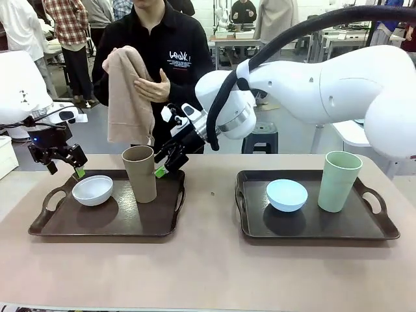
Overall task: Set up a tray with a mat and arrange the tableware.
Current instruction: Pick up the Picnic Bowl and Reusable plastic cup from the Handle tray in front of the human's position and hold them in the air.
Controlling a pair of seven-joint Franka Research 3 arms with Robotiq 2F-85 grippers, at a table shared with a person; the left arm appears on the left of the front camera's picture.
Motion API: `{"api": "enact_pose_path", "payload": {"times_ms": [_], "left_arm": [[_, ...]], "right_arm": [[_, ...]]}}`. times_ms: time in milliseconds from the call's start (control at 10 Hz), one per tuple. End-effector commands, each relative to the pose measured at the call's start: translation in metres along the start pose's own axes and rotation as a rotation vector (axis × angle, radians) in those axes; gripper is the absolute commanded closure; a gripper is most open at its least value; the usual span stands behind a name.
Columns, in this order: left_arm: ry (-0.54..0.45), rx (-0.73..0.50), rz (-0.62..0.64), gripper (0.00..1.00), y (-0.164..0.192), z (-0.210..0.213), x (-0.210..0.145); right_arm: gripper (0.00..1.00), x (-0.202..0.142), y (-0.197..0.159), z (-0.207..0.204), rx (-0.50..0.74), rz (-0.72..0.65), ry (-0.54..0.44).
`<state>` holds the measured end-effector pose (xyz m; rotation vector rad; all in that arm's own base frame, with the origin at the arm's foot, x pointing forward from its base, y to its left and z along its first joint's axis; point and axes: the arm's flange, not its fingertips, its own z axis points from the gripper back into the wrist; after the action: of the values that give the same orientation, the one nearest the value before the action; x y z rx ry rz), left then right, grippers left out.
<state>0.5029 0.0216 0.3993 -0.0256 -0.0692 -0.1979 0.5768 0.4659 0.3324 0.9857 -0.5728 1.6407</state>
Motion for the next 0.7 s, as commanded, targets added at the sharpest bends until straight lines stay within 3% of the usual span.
{"api": "enact_pose_path", "payload": {"times_ms": [0, 600], "left_arm": [[0.002, 0.045, 0.024, 0.00, -0.005, -0.011, 0.005], [0.069, 0.054, -0.027, 0.00, -0.015, -0.043, 0.007]], "right_arm": [[0.00, -0.001, -0.005, 0.000, 0.047, -0.012, -0.062], [0.00, -0.005, -0.036, -0.043, 0.044, 0.040, -0.074]]}}
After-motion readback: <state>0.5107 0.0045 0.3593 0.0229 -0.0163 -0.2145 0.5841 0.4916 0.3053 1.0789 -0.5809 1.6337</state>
